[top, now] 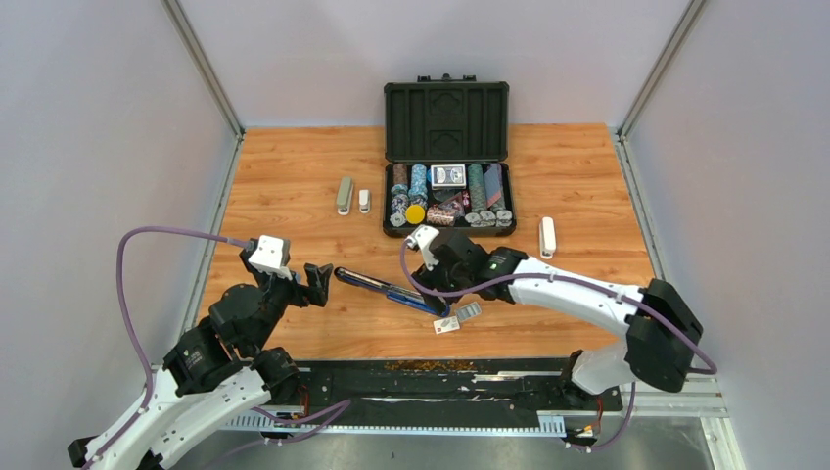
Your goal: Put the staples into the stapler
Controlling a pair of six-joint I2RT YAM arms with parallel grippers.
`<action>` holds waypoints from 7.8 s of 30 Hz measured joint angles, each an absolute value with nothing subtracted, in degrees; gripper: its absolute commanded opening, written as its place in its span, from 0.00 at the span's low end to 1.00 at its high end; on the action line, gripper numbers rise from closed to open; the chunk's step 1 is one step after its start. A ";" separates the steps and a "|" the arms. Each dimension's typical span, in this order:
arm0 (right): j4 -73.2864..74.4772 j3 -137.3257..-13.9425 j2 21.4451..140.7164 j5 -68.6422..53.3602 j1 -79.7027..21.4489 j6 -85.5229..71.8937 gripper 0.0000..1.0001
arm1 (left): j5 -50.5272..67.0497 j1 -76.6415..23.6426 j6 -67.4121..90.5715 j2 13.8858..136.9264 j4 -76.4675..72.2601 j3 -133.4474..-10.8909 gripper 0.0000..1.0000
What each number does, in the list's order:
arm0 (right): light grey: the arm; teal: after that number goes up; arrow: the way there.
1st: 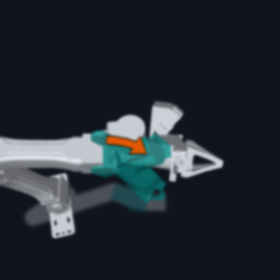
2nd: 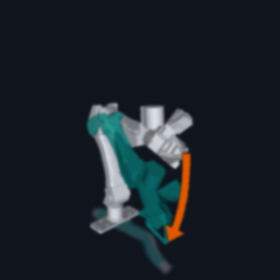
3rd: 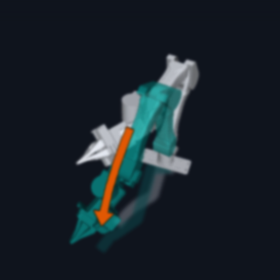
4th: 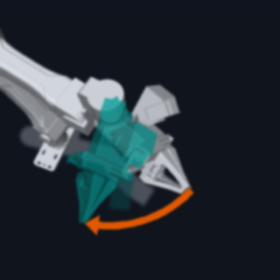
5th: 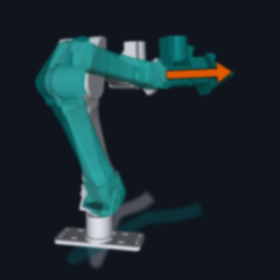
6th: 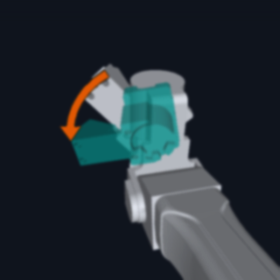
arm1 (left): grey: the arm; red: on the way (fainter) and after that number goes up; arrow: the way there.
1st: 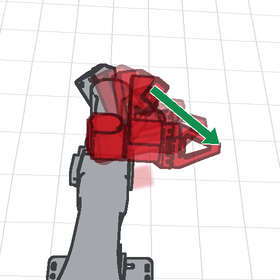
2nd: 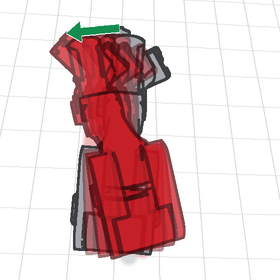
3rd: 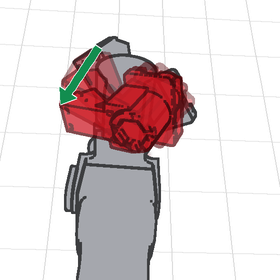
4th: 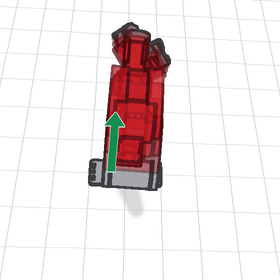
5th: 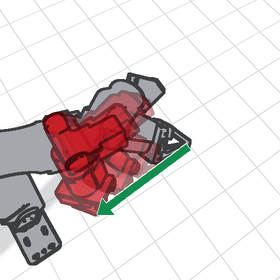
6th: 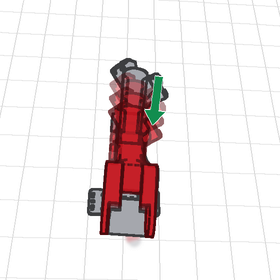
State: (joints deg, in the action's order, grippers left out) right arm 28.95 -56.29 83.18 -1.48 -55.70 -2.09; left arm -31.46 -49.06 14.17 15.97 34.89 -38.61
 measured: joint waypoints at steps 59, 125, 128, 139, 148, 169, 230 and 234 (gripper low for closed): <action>35.48 -49.93 85.27 6.04 -53.36 -17.87 0.11 | -30.87 -48.97 13.93 16.99 34.92 -38.61 1.00; 38.63 -52.27 82.89 8.84 -54.94 -14.37 0.09 | -30.48 -48.71 13.74 17.41 34.92 -38.61 1.00; 38.65 -53.12 82.59 8.16 -54.94 -12.12 0.10 | -30.46 -48.71 13.74 17.41 34.89 -38.61 1.00; 37.12 -57.52 83.85 5.23 -52.47 -3.18 0.11 | -30.48 -48.66 13.74 17.41 34.92 -38.61 1.00; 34.57 -59.79 93.95 2.46 -45.50 1.76 0.12 | -30.46 -48.66 13.72 17.41 34.89 -38.61 1.00; 37.12 -66.63 103.55 -0.56 -44.80 3.36 0.33 | -30.02 -48.62 13.56 17.41 34.87 -38.61 1.00; 38.72 -68.95 92.20 -7.51 -43.75 6.83 0.14 | -29.41 -48.29 13.54 17.41 34.48 -38.61 1.00; 36.53 -68.31 90.74 -9.78 -45.82 8.45 0.14 | -29.43 -48.29 13.54 17.41 34.48 -38.61 1.00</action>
